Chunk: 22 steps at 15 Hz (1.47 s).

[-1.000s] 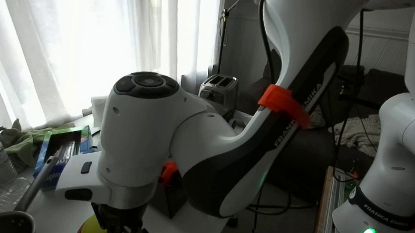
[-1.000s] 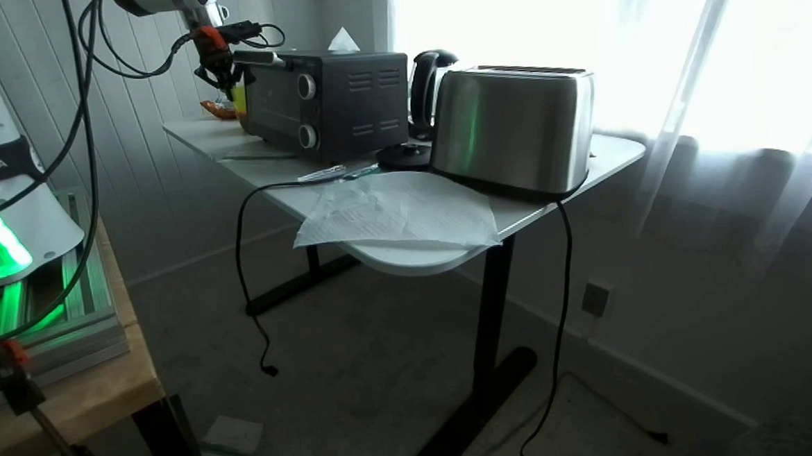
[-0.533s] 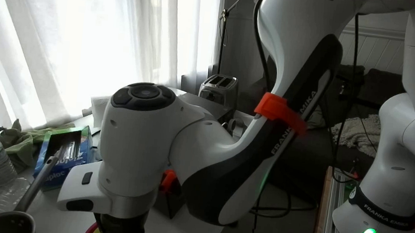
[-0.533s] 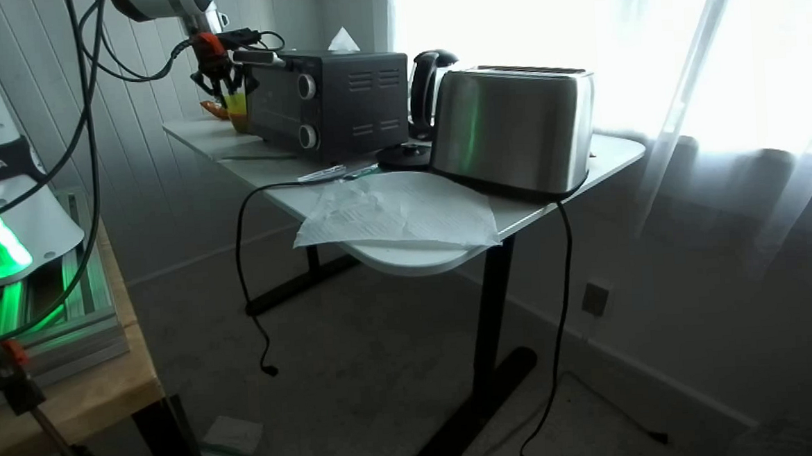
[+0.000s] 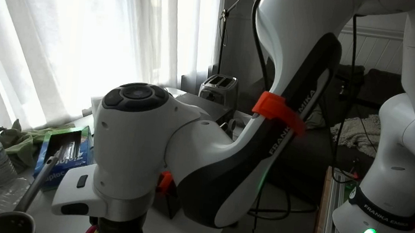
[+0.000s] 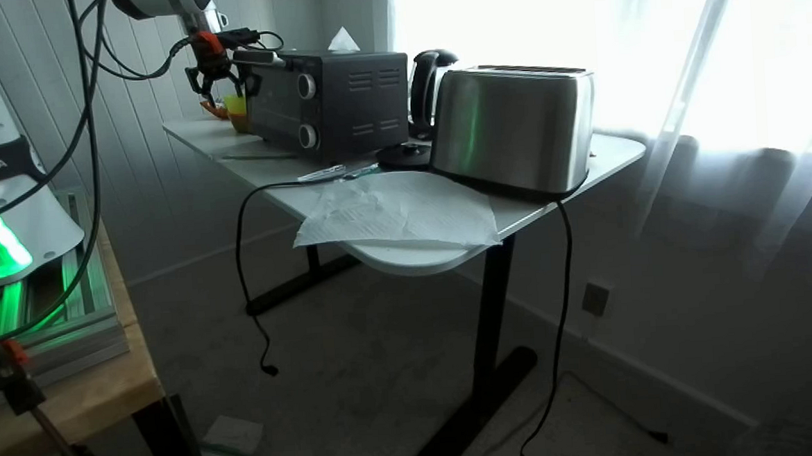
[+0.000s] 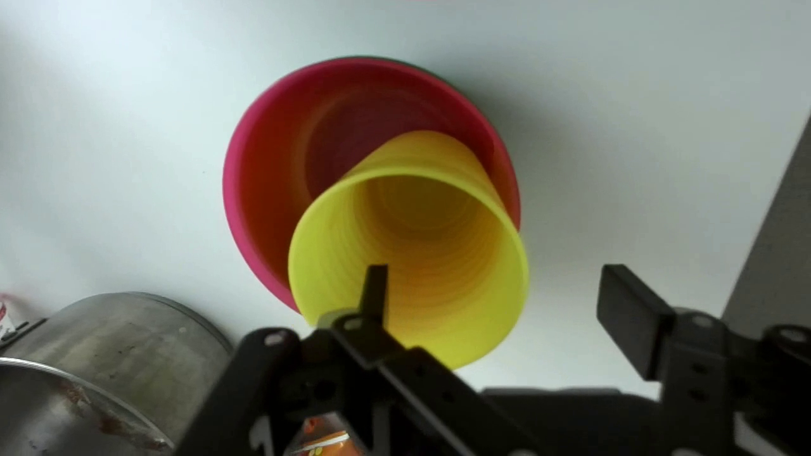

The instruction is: Pick up the pink bowl and place it in the green bowl then put a yellow cup inside the pink cup and place the stack on top of the oven

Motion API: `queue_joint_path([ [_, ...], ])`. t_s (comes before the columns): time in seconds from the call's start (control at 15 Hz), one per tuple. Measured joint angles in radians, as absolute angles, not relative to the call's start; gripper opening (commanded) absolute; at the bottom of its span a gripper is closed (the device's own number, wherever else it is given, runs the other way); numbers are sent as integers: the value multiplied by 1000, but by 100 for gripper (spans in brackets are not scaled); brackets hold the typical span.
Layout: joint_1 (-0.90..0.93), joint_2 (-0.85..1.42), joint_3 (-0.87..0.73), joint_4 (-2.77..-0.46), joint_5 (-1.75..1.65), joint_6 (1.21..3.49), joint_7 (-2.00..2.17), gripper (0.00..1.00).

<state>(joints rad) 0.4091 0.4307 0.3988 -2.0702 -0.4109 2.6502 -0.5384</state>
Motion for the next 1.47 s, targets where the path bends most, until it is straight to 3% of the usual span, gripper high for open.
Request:
queue_joint_path([
  [0.53,414,476,412,-2062,-408,2641,-539,100],
  [0.6,414,483,412,-2062,-408,2641,-539,75],
  [0.73,414,492,412,-2061,-408,2641,-539,66],
  [1.33,414,497,412,-2060,-408,2641,-538,2],
  [1.47,414,497,412,-2060,-408,2641,-538,0],
])
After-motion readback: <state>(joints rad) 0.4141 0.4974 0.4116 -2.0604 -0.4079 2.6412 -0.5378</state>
